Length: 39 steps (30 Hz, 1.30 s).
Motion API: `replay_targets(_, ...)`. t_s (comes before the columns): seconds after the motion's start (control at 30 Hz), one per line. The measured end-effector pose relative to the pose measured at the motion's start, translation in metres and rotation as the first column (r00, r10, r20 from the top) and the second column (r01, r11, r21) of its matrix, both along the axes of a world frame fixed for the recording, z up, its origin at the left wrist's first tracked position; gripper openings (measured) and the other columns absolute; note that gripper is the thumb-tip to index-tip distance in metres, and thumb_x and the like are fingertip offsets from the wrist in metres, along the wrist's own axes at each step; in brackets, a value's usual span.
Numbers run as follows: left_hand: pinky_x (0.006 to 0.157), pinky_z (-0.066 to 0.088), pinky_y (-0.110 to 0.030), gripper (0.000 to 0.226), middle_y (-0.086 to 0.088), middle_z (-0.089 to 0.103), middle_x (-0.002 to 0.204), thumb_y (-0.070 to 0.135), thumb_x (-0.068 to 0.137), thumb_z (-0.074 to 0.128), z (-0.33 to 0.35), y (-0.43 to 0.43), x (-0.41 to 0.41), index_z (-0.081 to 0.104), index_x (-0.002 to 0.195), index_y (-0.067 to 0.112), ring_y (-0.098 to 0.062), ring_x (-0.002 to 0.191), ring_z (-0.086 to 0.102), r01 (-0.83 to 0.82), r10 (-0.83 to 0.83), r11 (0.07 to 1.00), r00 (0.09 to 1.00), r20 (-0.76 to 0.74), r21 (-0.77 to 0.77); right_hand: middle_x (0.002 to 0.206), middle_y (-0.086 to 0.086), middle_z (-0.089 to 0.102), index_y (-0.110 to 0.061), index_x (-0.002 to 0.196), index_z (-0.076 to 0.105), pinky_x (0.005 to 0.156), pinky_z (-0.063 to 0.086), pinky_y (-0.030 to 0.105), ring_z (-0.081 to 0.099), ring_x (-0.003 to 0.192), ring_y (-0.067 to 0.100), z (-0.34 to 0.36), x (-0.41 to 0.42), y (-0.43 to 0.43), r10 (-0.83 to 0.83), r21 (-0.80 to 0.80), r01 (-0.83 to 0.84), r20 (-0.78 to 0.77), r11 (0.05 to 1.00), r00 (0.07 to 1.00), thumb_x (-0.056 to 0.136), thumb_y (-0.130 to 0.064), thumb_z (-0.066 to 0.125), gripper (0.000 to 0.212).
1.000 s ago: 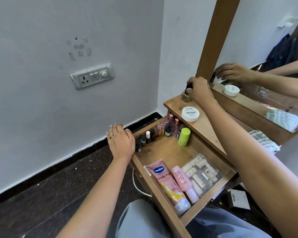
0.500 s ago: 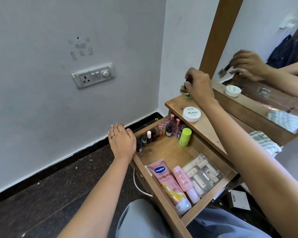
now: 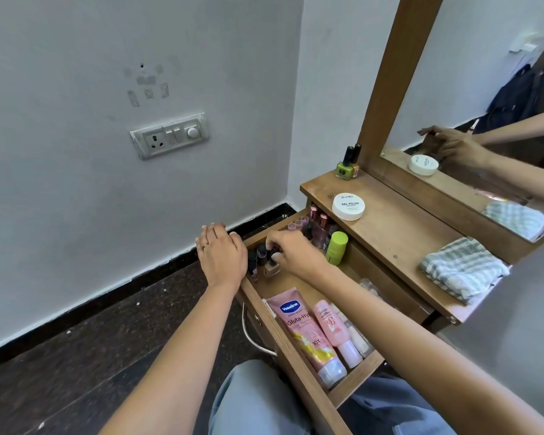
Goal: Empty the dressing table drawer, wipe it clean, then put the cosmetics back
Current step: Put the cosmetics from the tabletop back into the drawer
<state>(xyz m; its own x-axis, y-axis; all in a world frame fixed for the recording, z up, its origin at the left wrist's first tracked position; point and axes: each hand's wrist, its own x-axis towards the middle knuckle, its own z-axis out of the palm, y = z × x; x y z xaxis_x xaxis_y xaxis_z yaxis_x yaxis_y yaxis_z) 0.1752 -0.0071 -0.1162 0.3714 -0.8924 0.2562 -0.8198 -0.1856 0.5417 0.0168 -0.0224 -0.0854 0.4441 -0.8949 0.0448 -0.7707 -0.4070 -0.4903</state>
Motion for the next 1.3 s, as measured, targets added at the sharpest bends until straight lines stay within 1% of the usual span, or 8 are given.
replay_targets(0.6,0.118,0.020,-0.044,0.041,-0.018,0.048,0.141,0.022,0.099,0.032,0.000,0.001,0.000,0.048,0.131,0.002,-0.030,0.142,0.029,-0.002,0.002,1.000,1.000,0.003,0.008,0.099,0.009,0.063,-0.009,0.094,0.062,0.076,0.048,0.033,0.059,0.092,0.024,-0.014,0.016,-0.003,0.068,-0.063,-0.068,-0.004,0.996,0.998,0.080,0.001,0.063,0.017)
replay_targets(0.73,0.118,0.019,-0.044,0.040,-0.018,0.049,0.140,0.020,0.099,0.033,0.000,0.001,-0.001,0.049,0.131,0.002,-0.031,0.141,0.029,-0.003,0.003,1.000,1.000,-0.005,0.004,0.112,0.007,0.060,-0.013,0.107,0.063,0.082,0.052,0.036,0.059,0.097,0.021,0.005,0.009,-0.005,0.092,-0.098,-0.103,-0.106,0.990,0.990,0.084,-0.005,0.061,0.024)
replay_targets(0.83,0.117,0.021,-0.045,0.039,-0.019,0.049,0.139,0.019,0.098,0.034,0.000,0.000,0.000,0.049,0.130,0.001,-0.031,0.141,0.030,0.001,-0.001,1.000,1.000,-0.009,0.002,0.114,0.005,0.058,-0.011,0.113,0.064,0.081,0.047,0.030,0.057,0.095,0.020,0.040,-0.019,-0.034,-0.079,-0.192,0.075,-0.012,0.978,0.997,0.087,-0.002,0.053,0.030)
replay_targets(0.9,0.116,0.023,-0.046,0.039,-0.019,0.050,0.138,0.019,0.098,0.034,0.000,0.000,-0.001,0.049,0.129,0.001,-0.032,0.140,0.031,0.001,-0.001,1.000,1.000,-0.012,0.000,0.115,0.010,0.059,-0.008,0.115,0.063,0.085,0.044,0.030,0.056,0.103,0.024,0.066,-0.051,-0.062,-0.257,-0.353,0.269,0.083,0.896,0.963,0.087,0.001,0.053,0.031)
replay_targets(1.0,0.116,0.023,-0.046,0.039,-0.019,0.050,0.138,0.020,0.098,0.034,0.000,0.001,-0.001,0.050,0.129,0.001,-0.031,0.140,0.032,0.005,-0.005,1.000,1.000,-0.004,0.000,0.125,0.019,0.052,-0.006,0.127,0.055,0.097,0.039,0.037,0.044,0.119,0.032,0.093,-0.099,-0.102,-0.466,-0.467,0.424,0.030,0.776,0.885,0.090,0.000,0.053,0.037)
replay_targets(1.1,0.116,0.023,-0.045,0.039,-0.019,0.051,0.138,0.020,0.098,0.035,0.000,0.001,0.000,0.050,0.129,0.001,-0.031,0.140,0.032,0.003,-0.003,1.000,1.000,-0.001,-0.003,0.131,0.022,0.047,-0.005,0.134,0.051,0.102,0.034,0.043,0.037,0.122,0.038,0.103,-0.123,-0.130,-0.517,-0.407,0.436,-0.109,0.803,0.849,0.094,-0.005,0.049,0.040)
replay_targets(1.2,0.117,0.023,-0.045,0.039,-0.018,0.050,0.138,0.020,0.099,0.034,0.000,0.001,-0.001,0.050,0.129,0.002,-0.031,0.140,0.032,0.004,-0.004,1.000,1.000,-0.002,-0.004,0.127,0.022,0.051,-0.004,0.133,0.053,0.097,0.036,0.042,0.040,0.119,0.039,0.104,-0.126,-0.137,-0.441,-0.399,0.322,-0.256,0.859,0.860,0.095,-0.008,0.050,0.038)
replay_targets(1.3,0.117,0.021,-0.044,0.039,-0.018,0.050,0.139,0.020,0.098,0.034,0.001,0.000,0.000,0.050,0.130,0.002,-0.030,0.140,0.031,0.002,-0.002,1.000,1.000,-0.003,0.004,0.121,0.023,0.053,0.000,0.123,0.058,0.090,0.042,0.042,0.045,0.114,0.039,0.102,-0.122,-0.136,-0.436,-0.427,0.317,-0.216,0.847,0.874,0.091,-0.005,0.053,0.032)
